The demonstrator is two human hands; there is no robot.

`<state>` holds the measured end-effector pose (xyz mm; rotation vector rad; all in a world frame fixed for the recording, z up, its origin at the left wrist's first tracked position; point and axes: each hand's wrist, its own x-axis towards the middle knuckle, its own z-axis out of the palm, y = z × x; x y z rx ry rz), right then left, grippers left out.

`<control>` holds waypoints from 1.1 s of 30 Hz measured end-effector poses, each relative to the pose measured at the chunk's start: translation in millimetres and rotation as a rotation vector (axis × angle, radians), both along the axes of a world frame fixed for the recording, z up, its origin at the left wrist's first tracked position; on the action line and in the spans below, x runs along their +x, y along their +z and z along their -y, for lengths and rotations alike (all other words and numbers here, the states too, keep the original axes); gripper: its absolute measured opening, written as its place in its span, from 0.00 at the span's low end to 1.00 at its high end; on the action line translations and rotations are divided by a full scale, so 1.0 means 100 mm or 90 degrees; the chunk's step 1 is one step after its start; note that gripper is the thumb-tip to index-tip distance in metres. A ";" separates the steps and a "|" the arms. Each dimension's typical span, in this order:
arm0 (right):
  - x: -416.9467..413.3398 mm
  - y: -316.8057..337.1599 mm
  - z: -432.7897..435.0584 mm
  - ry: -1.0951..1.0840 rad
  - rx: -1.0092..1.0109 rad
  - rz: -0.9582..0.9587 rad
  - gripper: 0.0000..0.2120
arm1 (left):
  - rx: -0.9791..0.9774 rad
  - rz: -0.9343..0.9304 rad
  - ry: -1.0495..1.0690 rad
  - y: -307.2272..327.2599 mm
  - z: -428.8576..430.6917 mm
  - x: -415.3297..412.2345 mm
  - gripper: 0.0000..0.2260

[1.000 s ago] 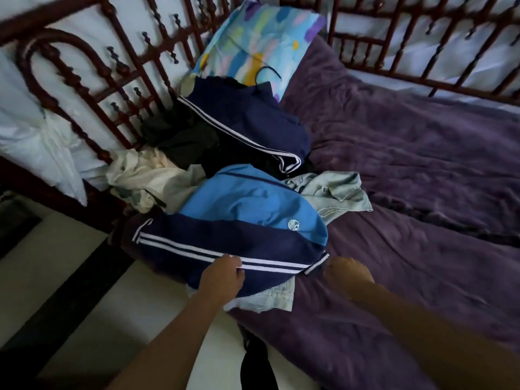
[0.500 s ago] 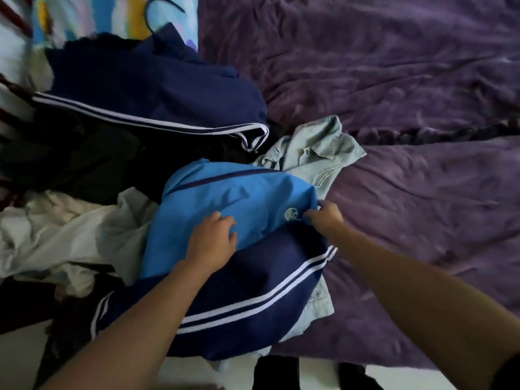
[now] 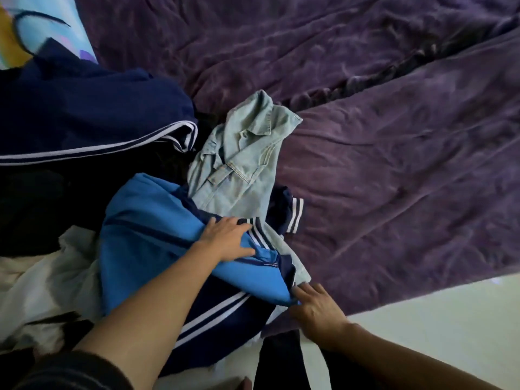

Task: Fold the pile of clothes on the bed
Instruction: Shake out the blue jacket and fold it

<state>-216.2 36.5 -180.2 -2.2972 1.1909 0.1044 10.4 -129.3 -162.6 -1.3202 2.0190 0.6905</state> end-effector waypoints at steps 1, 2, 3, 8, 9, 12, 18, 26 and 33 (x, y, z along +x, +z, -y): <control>-0.05 -0.04 -0.06 -0.066 0.062 0.016 0.03 | -0.019 0.009 0.007 0.00 -0.11 0.00 0.28; -0.09 -0.07 -0.06 -0.164 0.150 0.034 0.03 | -0.056 0.003 0.018 0.02 -0.19 0.03 0.24; -0.11 -0.08 -0.04 -0.284 0.242 0.046 0.02 | -0.094 -0.010 0.038 0.04 -0.26 0.05 0.19; 0.12 -0.09 0.30 -0.781 0.595 0.266 0.11 | -0.127 -0.131 0.271 0.35 -0.62 0.14 0.28; 0.22 -0.03 0.35 -0.761 0.626 0.281 0.09 | -0.090 -0.126 0.349 0.43 -0.68 0.15 0.33; 0.40 0.17 0.38 -0.610 0.544 0.236 0.08 | -0.010 -0.077 0.548 0.56 -0.81 0.21 0.40; 0.02 0.84 0.65 -0.483 0.315 0.296 0.22 | -0.096 -0.133 0.616 0.96 -0.98 0.15 0.10; -0.30 2.29 1.64 -0.296 0.002 0.237 0.10 | -0.481 -0.236 0.571 2.55 -0.83 0.59 0.06; -0.01 3.73 1.96 -0.482 0.256 0.648 0.10 | -0.661 -0.508 0.642 3.76 -0.53 0.69 0.07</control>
